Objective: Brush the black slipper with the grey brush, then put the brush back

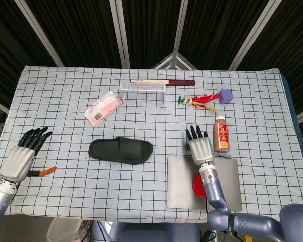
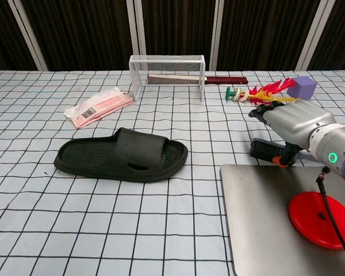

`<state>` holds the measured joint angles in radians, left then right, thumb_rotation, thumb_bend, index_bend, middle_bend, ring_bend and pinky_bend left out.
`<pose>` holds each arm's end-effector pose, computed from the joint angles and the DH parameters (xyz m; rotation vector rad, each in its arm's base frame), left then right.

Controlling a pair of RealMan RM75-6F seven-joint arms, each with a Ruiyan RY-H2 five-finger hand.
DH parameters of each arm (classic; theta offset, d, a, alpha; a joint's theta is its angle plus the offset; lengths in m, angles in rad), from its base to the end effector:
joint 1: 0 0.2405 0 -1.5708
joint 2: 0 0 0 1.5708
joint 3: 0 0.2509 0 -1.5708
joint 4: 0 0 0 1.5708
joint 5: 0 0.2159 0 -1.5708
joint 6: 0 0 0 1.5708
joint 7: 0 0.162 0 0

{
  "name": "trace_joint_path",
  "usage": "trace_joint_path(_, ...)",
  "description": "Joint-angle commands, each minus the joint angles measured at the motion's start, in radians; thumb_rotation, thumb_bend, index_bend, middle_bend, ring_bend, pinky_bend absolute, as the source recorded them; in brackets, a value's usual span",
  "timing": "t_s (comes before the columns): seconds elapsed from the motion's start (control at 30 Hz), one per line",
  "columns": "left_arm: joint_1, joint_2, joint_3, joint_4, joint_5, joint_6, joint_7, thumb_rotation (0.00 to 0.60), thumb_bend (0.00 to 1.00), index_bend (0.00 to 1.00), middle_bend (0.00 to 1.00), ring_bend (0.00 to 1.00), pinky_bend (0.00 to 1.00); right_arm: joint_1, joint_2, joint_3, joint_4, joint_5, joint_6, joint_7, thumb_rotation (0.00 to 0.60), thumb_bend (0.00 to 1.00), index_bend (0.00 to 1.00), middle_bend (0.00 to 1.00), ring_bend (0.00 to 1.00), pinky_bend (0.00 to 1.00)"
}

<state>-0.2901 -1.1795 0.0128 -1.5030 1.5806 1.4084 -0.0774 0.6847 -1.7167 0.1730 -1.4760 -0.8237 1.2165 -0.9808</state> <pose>-0.2796 0.2471 0.1166 -1.6376 -0.8540 -1.0140 -0.1661 -0.3354 -0.0502 1.7193 -0.7116 0.5008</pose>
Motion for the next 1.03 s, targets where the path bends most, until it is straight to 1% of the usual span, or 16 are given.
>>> trace_joint_path(0.03, 0.002, 0.001, -0.002, -0.001, 0.001, 0.001, 0.000, 0.434, 0.22, 0.00, 0.00, 0.00, 0.00, 0.002, 0.003, 0.005, -0.004, -0.004, -0.004, 0.014, 0.600, 0.35, 0.00, 0.00, 0.03, 0.21)
trace_joint_path(0.13, 0.005, 0.003, -0.003, -0.002, 0.004, 0.004, -0.004, 0.433, 0.22, 0.00, 0.00, 0.00, 0.00, -0.004, 0.017, 0.000, -0.029, -0.016, 0.009, 0.021, 0.600, 0.35, 0.00, 0.00, 0.03, 0.21)
trace_joint_path(0.2, 0.009, 0.006, -0.003, -0.003, 0.008, 0.010, -0.006, 0.435, 0.20, 0.00, 0.00, 0.00, 0.00, -0.016, 0.038, -0.006, -0.069, -0.040, 0.034, 0.033, 0.600, 0.35, 0.00, 0.00, 0.01, 0.20)
trace_joint_path(0.27, 0.016, 0.011, -0.001, -0.004, 0.016, 0.023, -0.009, 0.438, 0.19, 0.00, 0.00, 0.00, 0.00, -0.040, 0.073, -0.024, -0.131, -0.092, 0.074, 0.059, 0.600, 0.35, 0.00, 0.00, 0.00, 0.16)
trace_joint_path(0.33, 0.026, 0.017, 0.004, -0.006, 0.027, 0.038, -0.012, 0.435, 0.17, 0.00, 0.00, 0.00, 0.00, -0.082, 0.125, -0.056, -0.210, -0.173, 0.136, 0.108, 0.600, 0.35, 0.00, 0.00, 0.00, 0.11)
trace_joint_path(0.4, 0.036, 0.031, 0.020, -0.014, 0.050, 0.050, -0.028, 0.435, 0.16, 0.00, 0.00, 0.00, 0.00, -0.146, 0.197, -0.112, -0.292, -0.280, 0.215, 0.175, 0.600, 0.35, 0.00, 0.00, 0.00, 0.07)
trace_joint_path(0.47, 0.042, 0.041, 0.031, -0.018, 0.061, 0.052, -0.034, 0.437, 0.14, 0.00, 0.00, 0.00, 0.00, -0.202, 0.252, -0.165, -0.336, -0.367, 0.279, 0.235, 0.600, 0.35, 0.00, 0.00, 0.00, 0.05)
trace_joint_path(0.53, 0.052, 0.052, 0.043, -0.029, 0.066, 0.051, -0.027, 0.436, 0.13, 0.00, 0.00, 0.00, 0.00, -0.285, 0.322, -0.250, -0.364, -0.489, 0.371, 0.327, 0.600, 0.35, 0.00, 0.00, 0.00, 0.04)
trace_joint_path(0.63, 0.066, 0.066, 0.054, -0.058, 0.051, 0.038, 0.010, 0.432, 0.13, 0.00, 0.00, 0.00, 0.00, -0.407, 0.399, -0.360, -0.326, -0.636, 0.503, 0.469, 0.600, 0.35, 0.00, 0.00, 0.00, 0.01)
trace_joint_path(0.7, 0.075, 0.070, 0.057, -0.072, 0.035, 0.031, 0.037, 0.432, 0.13, 0.00, 0.00, 0.00, 0.00, -0.461, 0.422, -0.389, -0.297, -0.663, 0.560, 0.520, 0.600, 0.35, 0.00, 0.00, 0.00, 0.00)
trace_joint_path(0.77, 0.087, 0.074, 0.059, -0.096, 0.011, 0.024, 0.069, 0.430, 0.13, 0.00, 0.00, 0.00, 0.00, -0.524, 0.445, -0.403, -0.247, -0.671, 0.629, 0.584, 0.600, 0.35, 0.00, 0.00, 0.00, 0.00)
trace_joint_path(0.83, 0.103, 0.075, 0.055, -0.120, -0.019, 0.028, 0.109, 0.431, 0.13, 0.00, 0.00, 0.00, 0.00, -0.581, 0.446, -0.385, -0.185, -0.649, 0.683, 0.673, 0.600, 0.35, 0.00, 0.00, 0.00, 0.00)
trace_joint_path(0.9, 0.116, 0.072, 0.048, -0.135, -0.040, 0.038, 0.149, 0.428, 0.13, 0.00, 0.00, 0.00, 0.00, -0.605, 0.461, -0.377, -0.141, -0.637, 0.682, 0.714, 0.600, 0.35, 0.00, 0.00, 0.00, 0.00)
trace_joint_path(1.03, 0.126, 0.055, 0.030, -0.136, -0.068, 0.044, 0.200, 0.425, 0.13, 0.00, 0.00, 0.00, 0.00, -0.631, 0.487, -0.346, -0.126, -0.643, 0.690, 0.781, 0.600, 0.34, 0.00, 0.00, 0.00, 0.00)
